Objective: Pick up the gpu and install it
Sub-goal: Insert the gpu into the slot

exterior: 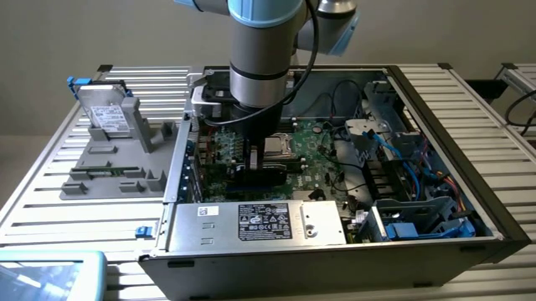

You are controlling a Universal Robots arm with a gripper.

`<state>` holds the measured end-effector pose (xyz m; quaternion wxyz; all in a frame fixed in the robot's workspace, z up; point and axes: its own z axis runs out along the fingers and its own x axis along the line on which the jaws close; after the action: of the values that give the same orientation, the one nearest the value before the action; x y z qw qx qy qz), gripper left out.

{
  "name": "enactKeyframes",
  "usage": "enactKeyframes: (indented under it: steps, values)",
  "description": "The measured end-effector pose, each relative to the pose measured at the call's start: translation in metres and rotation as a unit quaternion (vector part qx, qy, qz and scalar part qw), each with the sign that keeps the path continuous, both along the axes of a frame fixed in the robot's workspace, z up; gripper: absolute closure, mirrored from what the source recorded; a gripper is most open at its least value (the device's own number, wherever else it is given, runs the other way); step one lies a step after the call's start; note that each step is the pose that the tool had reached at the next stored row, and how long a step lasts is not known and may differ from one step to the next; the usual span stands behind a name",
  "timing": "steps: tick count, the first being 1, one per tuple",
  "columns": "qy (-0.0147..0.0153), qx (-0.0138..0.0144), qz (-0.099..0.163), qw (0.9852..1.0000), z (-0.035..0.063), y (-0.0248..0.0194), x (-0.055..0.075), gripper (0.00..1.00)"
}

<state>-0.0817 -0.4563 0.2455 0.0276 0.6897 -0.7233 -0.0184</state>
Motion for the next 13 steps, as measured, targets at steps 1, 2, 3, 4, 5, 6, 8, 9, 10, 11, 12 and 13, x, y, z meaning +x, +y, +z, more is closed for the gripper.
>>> enactKeyframes:
  steps: [1,2,3,4,5,6,8,9,10,11,12,13]
  values:
    - [0.0,0.0,0.0,1.0,0.0,0.0,0.0,0.72]
    - [0.0,0.0,0.0,1.0,0.0,0.0,0.0,0.72]
    - [0.0,0.0,0.0,1.0,0.0,0.0,0.0,0.72]
    - [0.0,0.0,0.001,1.0,0.0,0.0,0.0,0.72]
    - [0.0,0.0,0.003,1.0,0.0,0.0,0.0,0.72]
    - [0.0,0.0,0.005,1.0,0.0,-0.0001,0.0,0.72]
    - [0.0,-0.0001,0.008,1.0,0.0001,-0.0001,0.0,0.72]
    - [0.0,-0.0001,0.009,1.0,0.0001,-0.0001,0.0,0.72]
    - [0.0,0.0,0.01,1.0,0.0,-0.0001,0.0,0.72]
    - [0.0,0.0,0.01,0.9999,0.0,-0.0001,0.0,0.72]
    - [0.0,0.0,0.011,0.9999,0.0,-0.0001,0.0001,0.72]
    - [0.0,0.0,0.011,0.9999,0.0,-0.0001,0.0,0.72]
